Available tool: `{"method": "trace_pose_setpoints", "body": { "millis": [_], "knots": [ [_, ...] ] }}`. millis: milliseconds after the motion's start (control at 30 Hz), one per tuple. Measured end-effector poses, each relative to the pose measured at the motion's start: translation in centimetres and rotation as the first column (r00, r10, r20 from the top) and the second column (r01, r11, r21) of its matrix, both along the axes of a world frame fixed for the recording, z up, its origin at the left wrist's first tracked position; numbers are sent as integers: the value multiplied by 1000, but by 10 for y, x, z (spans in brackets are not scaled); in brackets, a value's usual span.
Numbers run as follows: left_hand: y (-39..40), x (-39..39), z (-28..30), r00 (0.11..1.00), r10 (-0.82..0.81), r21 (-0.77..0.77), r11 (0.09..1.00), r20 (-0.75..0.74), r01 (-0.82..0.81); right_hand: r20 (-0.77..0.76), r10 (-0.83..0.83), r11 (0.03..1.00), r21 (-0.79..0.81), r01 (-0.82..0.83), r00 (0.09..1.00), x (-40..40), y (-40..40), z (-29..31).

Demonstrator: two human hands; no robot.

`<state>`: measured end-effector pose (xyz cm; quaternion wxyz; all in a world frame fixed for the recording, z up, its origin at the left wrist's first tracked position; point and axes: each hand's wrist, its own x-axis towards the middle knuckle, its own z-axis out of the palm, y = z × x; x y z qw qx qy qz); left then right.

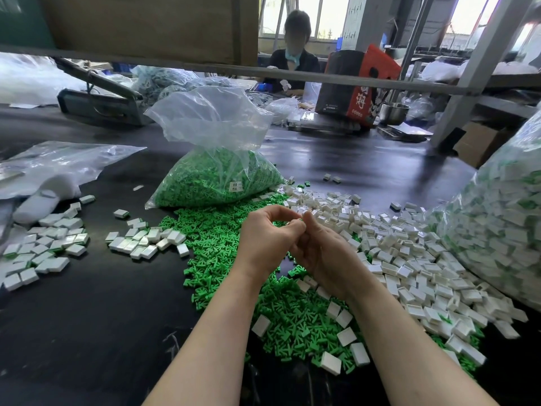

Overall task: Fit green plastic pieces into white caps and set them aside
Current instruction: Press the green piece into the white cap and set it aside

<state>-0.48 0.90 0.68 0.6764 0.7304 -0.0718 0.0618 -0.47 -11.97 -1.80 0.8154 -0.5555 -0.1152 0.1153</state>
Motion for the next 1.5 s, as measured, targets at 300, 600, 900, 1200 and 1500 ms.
{"method": "trace_pose_setpoints", "body": {
  "millis": [300,600,900,1200,1500],
  "knots": [
    [-5,1,-3,999,31,18,999,-16,-31,21,-32,999,-20,33,999,2,-1,-5],
    [-5,1,-3,997,70,56,996,18,-71,46,-32,999,9,32,998,3,0,-9],
    [-2,5,-9,998,-2,-120,993,-56,-4,16,-21,996,-92,22,1000,0,2,-2],
    [1,3,-3,986,-109,-269,960,-123,72,-2,-6,997,-76,6,1000,0,1,-2],
    [-2,4,-6,997,-69,-112,992,-37,65,20,1,996,-93,1,1000,2,0,-7]
  ]
}}
